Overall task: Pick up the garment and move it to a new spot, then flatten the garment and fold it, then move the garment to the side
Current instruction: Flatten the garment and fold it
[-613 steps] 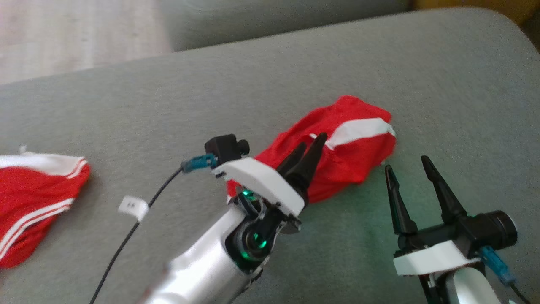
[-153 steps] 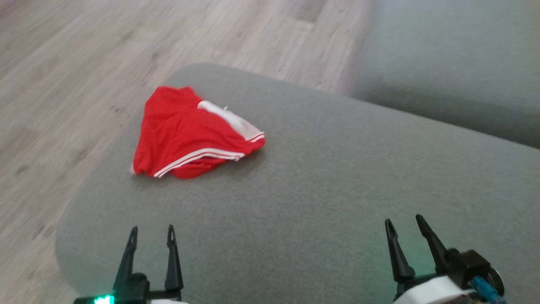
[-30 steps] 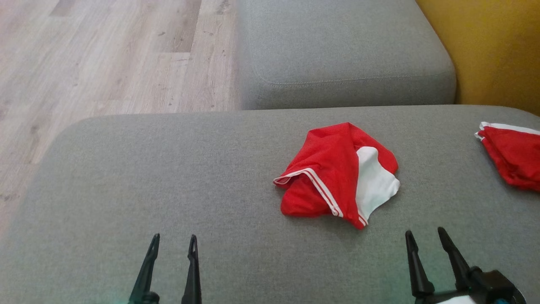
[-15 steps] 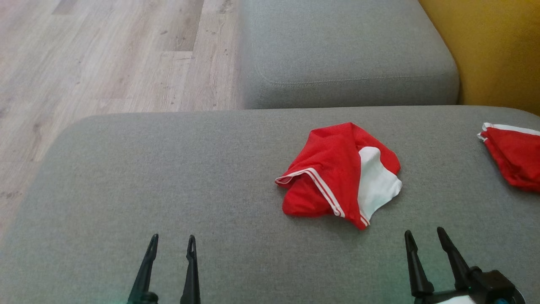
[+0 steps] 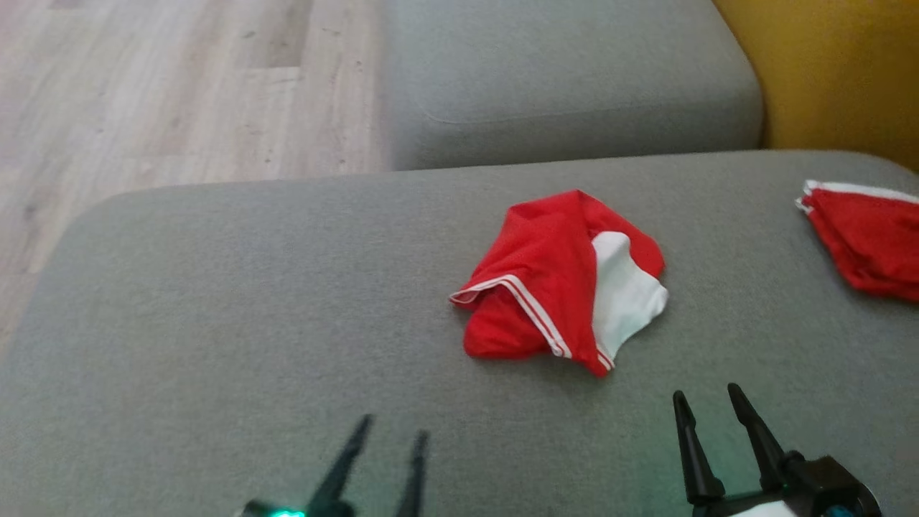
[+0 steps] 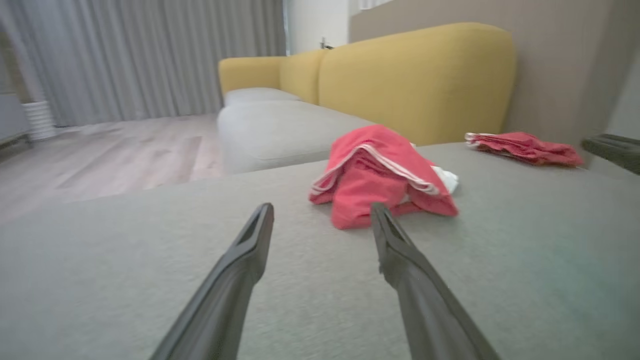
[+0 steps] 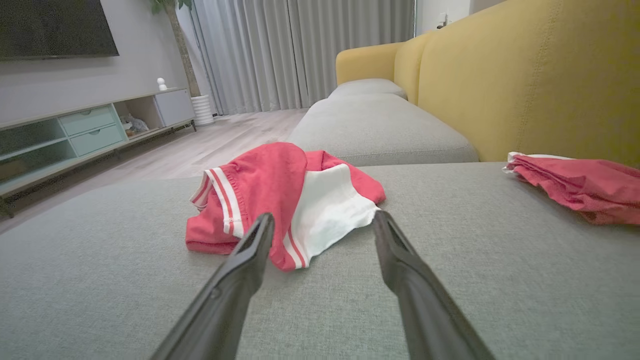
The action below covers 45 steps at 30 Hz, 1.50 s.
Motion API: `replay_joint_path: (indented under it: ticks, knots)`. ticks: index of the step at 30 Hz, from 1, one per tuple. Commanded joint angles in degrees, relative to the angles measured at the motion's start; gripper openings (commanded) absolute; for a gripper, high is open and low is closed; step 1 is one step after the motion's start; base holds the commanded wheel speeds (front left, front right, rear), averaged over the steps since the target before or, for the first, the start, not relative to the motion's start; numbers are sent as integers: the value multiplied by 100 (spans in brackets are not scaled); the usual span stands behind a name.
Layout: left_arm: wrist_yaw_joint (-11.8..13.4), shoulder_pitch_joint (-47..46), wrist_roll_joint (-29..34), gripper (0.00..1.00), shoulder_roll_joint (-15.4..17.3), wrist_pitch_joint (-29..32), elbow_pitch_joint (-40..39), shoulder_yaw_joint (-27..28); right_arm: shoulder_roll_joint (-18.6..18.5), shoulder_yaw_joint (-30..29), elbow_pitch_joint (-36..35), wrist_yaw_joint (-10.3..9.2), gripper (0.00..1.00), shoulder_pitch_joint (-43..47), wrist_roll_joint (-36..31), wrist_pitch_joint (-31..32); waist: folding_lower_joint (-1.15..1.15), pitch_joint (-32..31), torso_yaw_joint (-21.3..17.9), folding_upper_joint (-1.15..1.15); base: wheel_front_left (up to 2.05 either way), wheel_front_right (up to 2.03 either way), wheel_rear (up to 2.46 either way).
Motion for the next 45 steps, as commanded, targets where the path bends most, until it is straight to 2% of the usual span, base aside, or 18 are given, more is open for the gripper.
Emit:
replay_joint_path:
  ticks: [1,5,10,14,16,21,24,29,33,39,40,41,43,44,45]
  knots:
    - [-54,-499,-12,100,-41,-30,-95,26,-36,134,-193,-4,100,-303,-46,-22,0,110,-152,0,0,0,0]
    - [-292,-1175,386,100,-41,-30,560,-700,-36,241,-214,-4,100,-397,-111,-22,0,320,-483,0,0,0,0]
    - [-216,-2095,928,100,-21,-30,1244,-1376,-36,365,-197,-4,100,-523,-147,-22,0,590,-982,0,0,0,0]
    - [12,-2784,1399,100,196,-30,1674,-1820,-36,417,-202,-4,100,-676,-129,-22,0,860,-1384,0,0,0,0]
    - [205,-3118,1681,100,374,-30,1901,-2064,-36,426,-197,-4,100,-745,-113,-22,0,965,-1559,0,0,0,0]
    - [867,-3866,2263,100,726,-30,2789,-2494,-36,447,-167,-4,100,-862,-63,-22,0,1148,-1894,0,0,0,0]
    - [1050,-4164,2279,100,794,-30,3126,-2661,-36,491,-155,-4,100,-903,-30,-22,0,1228,-2019,0,0,0,0]
    - [1178,-4527,2154,100,884,-30,3362,-2957,-36,568,-129,-4,100,-960,11,-22,0,1353,-2141,0,0,0,0]
    - [1338,-4781,2033,100,966,-30,3257,-3213,-36,631,-110,-4,100,-1043,31,-22,0,1459,-2207,0,0,0,0]
    - [1404,-4963,1859,100,1037,-30,3486,-3473,-36,692,-66,-4,100,-1081,37,-22,0,1508,-2233,0,0,0,0]
    - [1423,-4999,1831,85,1043,-30,3505,-3524,-36,710,-58,-4,100,-1085,36,-22,0,1508,-2239,0,0,0,0]
    - [1434,-5028,1814,47,1055,-30,3520,-3591,-36,721,-52,-4,100,-1087,37,-22,0,1503,-2245,0,0,0,0]
    - [1453,-5072,1747,39,1080,-30,3542,-3696,-36,731,-40,-4,100,-1099,48,-22,0,1494,-2249,0,0,0,0]
    - [1465,-5093,1722,30,1096,-30,3550,-3752,-36,733,-36,-4,100,-1102,56,-22,0,1485,-2248,0,0,0,0]
    - [1477,-5117,1703,0,1115,-30,3554,-3811,-36,733,-32,-4,100,-1102,63,-22,0,1475,-2246,0,0,0,0]
